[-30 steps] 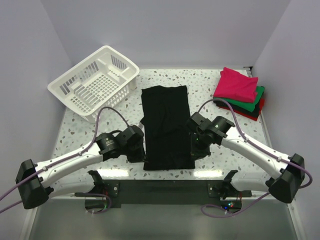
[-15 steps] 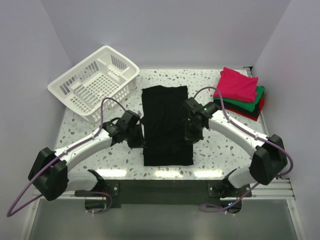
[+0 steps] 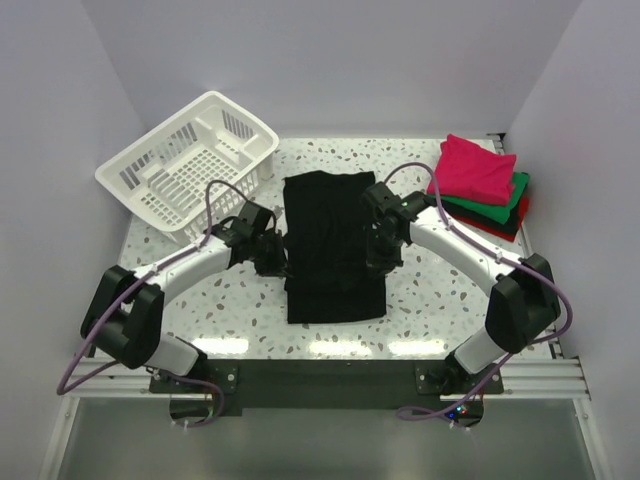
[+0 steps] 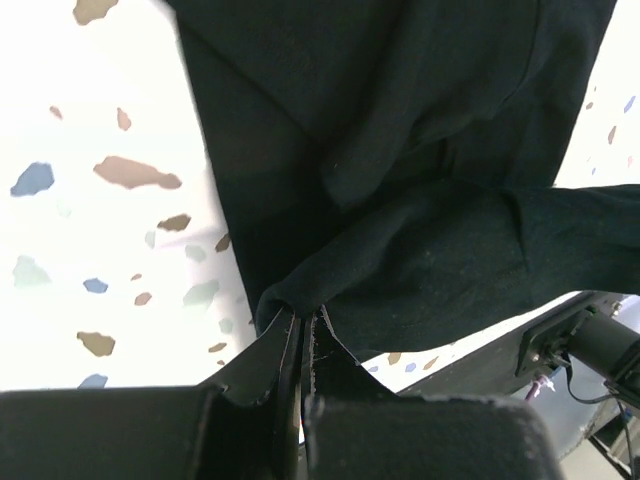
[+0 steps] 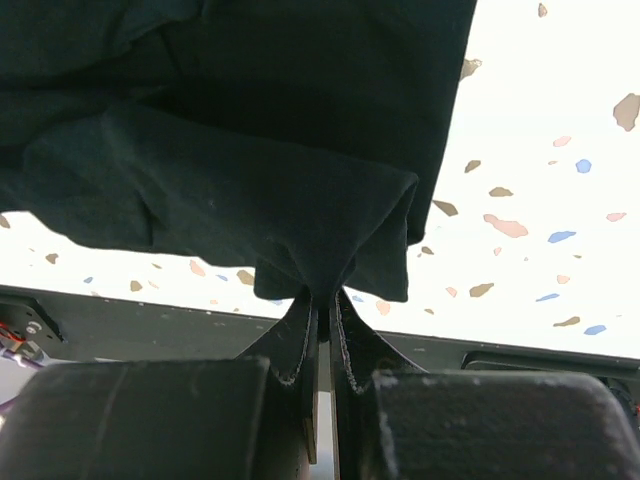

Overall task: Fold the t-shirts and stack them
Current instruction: Fold the tshirt

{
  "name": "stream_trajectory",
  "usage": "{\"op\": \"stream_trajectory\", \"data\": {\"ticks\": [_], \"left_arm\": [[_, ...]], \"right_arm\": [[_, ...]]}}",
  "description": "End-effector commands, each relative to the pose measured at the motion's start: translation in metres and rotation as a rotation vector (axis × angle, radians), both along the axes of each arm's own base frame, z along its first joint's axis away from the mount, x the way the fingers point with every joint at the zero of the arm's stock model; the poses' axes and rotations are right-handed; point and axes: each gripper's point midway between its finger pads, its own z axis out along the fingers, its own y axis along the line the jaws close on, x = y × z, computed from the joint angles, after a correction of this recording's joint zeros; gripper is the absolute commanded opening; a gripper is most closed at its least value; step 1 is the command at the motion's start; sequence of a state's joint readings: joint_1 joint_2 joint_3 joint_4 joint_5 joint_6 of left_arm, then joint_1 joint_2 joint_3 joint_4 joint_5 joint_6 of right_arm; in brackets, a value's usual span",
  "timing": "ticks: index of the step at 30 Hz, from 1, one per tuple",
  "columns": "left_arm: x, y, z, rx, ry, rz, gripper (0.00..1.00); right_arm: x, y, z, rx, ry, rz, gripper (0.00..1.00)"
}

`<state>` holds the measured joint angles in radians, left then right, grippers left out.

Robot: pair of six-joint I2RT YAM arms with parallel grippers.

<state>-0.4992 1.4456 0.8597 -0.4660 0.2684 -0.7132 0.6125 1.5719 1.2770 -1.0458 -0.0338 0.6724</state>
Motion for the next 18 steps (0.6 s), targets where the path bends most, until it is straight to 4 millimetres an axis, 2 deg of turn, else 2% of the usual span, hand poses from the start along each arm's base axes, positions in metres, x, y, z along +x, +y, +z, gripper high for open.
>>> {"op": "stream_trajectory", "data": {"ticks": [1,7,15,16,17,18], "left_arm": [[0.020,-0.013,0.014,-0.069,-0.066,-0.057,0.00],[0.030,-0.012,0.008,-0.068,-0.053,-0.057,0.00],[0.058,-0.003,0.005,-0.033,-0.072,-0.025,0.01],[0.065,-0.004,0.009,-0.038,-0.085,-0.021,0.06],[0.069,-0.004,0.010,-0.042,-0.091,-0.020,0.25],[0.075,-0.004,0.012,-0.046,-0.101,-0.014,0.34]], "right_arm": [[0.009,-0.003,0.006,-0.020,-0.033,0.005,0.00],[0.011,-0.008,0.001,-0.042,-0.025,-0.008,0.00],[0.033,-0.010,-0.007,-0.056,-0.021,-0.023,0.00],[0.037,-0.011,-0.011,-0.063,-0.014,-0.025,0.00],[0.041,-0.011,-0.011,-0.062,-0.017,-0.025,0.02],[0.052,-0.010,-0.007,-0.049,-0.034,-0.036,0.07]]}}
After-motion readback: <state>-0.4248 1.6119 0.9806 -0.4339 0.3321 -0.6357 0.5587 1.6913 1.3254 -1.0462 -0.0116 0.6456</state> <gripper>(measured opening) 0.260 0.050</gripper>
